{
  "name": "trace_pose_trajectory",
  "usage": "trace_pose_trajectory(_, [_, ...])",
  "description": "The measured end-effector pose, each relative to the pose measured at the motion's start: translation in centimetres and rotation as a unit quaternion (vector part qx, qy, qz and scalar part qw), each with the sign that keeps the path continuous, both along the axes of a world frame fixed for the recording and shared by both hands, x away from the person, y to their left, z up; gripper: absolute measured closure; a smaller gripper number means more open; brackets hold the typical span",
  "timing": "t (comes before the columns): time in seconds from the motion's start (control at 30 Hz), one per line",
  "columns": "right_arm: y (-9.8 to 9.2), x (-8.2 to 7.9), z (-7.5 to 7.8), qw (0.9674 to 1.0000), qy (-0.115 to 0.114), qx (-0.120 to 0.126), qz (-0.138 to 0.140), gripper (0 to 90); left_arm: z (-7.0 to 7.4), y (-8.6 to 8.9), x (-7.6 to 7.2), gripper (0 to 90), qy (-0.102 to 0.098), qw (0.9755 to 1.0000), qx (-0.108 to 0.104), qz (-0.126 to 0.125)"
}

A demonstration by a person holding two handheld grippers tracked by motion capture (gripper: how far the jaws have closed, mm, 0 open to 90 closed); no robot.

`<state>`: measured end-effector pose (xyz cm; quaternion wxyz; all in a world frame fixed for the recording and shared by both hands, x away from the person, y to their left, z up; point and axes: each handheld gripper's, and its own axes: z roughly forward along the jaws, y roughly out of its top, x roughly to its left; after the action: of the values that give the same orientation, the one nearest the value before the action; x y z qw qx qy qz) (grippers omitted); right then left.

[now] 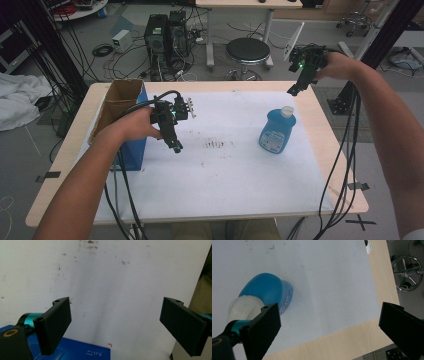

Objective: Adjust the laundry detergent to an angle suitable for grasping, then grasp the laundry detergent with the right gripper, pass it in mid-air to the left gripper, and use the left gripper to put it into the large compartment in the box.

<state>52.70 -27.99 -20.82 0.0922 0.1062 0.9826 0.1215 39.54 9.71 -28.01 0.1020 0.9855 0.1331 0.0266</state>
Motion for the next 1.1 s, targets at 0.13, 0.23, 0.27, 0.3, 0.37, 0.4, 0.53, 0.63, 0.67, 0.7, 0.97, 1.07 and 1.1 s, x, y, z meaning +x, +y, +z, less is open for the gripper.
trace_pose_trajectory(0.13, [0.0,-0.1,0.0,1.0000,0.000,-0.002,0.000,3.0,-0.1,-0.1,0.0,10.3,-0.001,1.0000,0.004,-0.001])
trace_pose_trajectory(0.23, [0.0,-0.3,0.0,1.0000,0.001,-0.003,0.000,3.0,-0.1,-0.2,-0.1,10.3,-0.002,1.0000,0.003,-0.003])
trace_pose_trajectory(0.27, [0.0,-0.3,0.0,1.0000,0.001,-0.003,0.000,3.0,-0.1,-0.2,-0.1,10.3,-0.001,1.0000,0.003,-0.005])
trace_pose_trajectory(0.3, [0.0,-0.3,0.1,1.0000,0.001,-0.003,0.001,3.0,-0.1,-0.3,-0.1,10.3,-0.002,1.0000,0.003,-0.005])
trace_pose_trajectory(0.37, [-0.1,-0.4,0.2,1.0000,-0.001,-0.001,0.000,3.0,-0.1,-0.2,-0.2,10.3,-0.002,1.0000,0.001,-0.005])
trace_pose_trajectory(0.4, [-0.2,-0.5,0.3,1.0000,-0.002,-0.002,-0.001,3.0,-0.1,-0.2,-0.2,10.3,-0.003,1.0000,0.001,-0.005])
trace_pose_trajectory(0.53, [-1.1,-1.3,0.5,1.0000,-0.004,0.001,-0.008,3.0,0.0,-0.1,-0.3,10.3,-0.004,1.0000,0.000,-0.004])
trace_pose_trajectory(0.63, [-2.0,-1.8,0.5,0.9996,0.004,0.007,-0.027,3.0,0.1,-0.1,-0.6,10.3,-0.007,1.0000,-0.001,-0.007])
trace_pose_trajectory(0.67, [-2.2,-1.9,0.5,0.9994,0.006,0.008,-0.033,3.0,0.1,-0.1,-0.6,10.3,-0.007,0.9999,0.000,-0.008])
trace_pose_trajectory(0.7, [-2.5,-2.2,0.5,0.9993,0.005,0.007,-0.036,3.0,0.1,-0.1,-0.6,10.3,-0.007,0.9999,0.000,-0.008])
trace_pose_trajectory(0.97, [-3.5,-3.7,0.5,0.9988,0.006,0.018,-0.046,3.0,-0.1,-0.4,-0.8,10.3,-0.008,0.9999,-0.002,-0.012])
trace_pose_trajectory(1.07, [-3.6,-4.1,0.4,0.9987,0.006,0.021,-0.047,3.0,-0.2,-0.4,-0.8,10.3,-0.008,0.9999,-0.001,-0.013])
trace_pose_trajectory(1.1, [-3.6,-4.4,0.4,0.9987,0.007,0.019,-0.046,3.0,-0.1,-0.4,-0.8,10.3,-0.008,0.9999,-0.001,-0.015])
